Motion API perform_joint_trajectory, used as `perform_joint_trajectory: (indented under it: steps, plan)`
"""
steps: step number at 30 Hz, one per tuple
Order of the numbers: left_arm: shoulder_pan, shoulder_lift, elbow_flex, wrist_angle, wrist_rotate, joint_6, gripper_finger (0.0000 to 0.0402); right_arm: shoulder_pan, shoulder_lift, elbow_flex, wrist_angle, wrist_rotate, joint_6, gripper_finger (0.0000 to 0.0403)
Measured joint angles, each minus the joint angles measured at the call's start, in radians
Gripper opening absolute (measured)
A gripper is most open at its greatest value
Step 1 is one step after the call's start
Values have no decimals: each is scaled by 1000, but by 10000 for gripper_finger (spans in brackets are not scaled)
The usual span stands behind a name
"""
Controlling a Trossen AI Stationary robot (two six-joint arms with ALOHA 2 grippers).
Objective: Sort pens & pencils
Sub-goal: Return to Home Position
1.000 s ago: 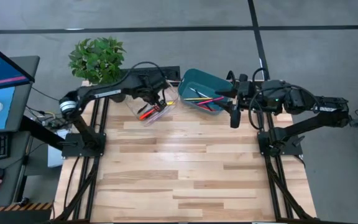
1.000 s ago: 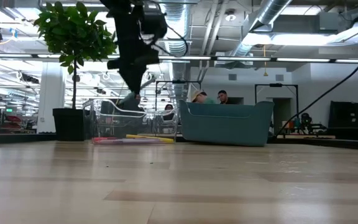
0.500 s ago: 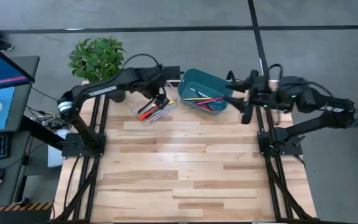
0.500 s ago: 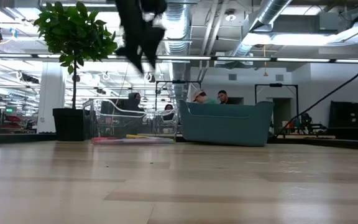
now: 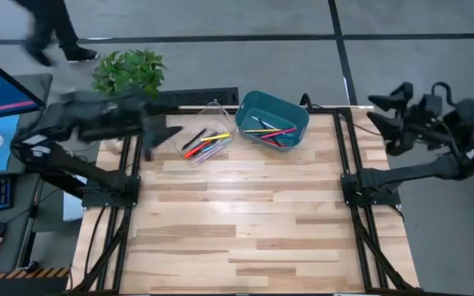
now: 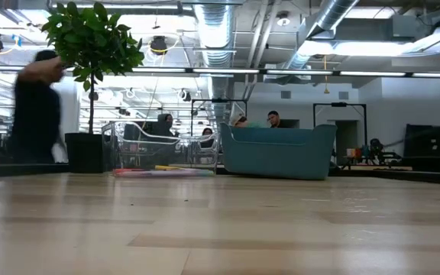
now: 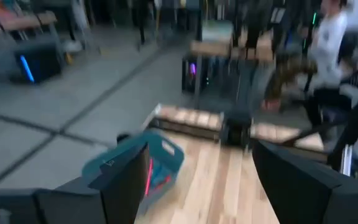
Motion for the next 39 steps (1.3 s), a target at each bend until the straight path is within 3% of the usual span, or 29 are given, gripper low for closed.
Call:
perform_joint_trajectory:
  steps: [4,11,16,20,23,33,39]
  plan:
    - [-186,-234,-283,180,-208,-55,279,0,-198,-204,36,24,72,255]
    - [-379,-546,-898,549,-398,-168,279,0,-461,-572,132,25,232,255]
    - [-483,-691,-1257,840,-397,-234,279,0,-494,-776,142,25,332,255]
    - [-563,-778,-1474,1023,-399,-235,279,0,-485,-927,275,21,375,255]
    - [-607,-847,-1579,1121,-420,-237,279,0,-502,-1011,383,25,383,255]
    - [-695,-1148,-1745,1056,-446,-185,279,0,-500,-1151,449,2,299,255]
    - [-719,-1146,-1771,939,-520,-281,279,0,-489,-1206,522,-4,250,255]
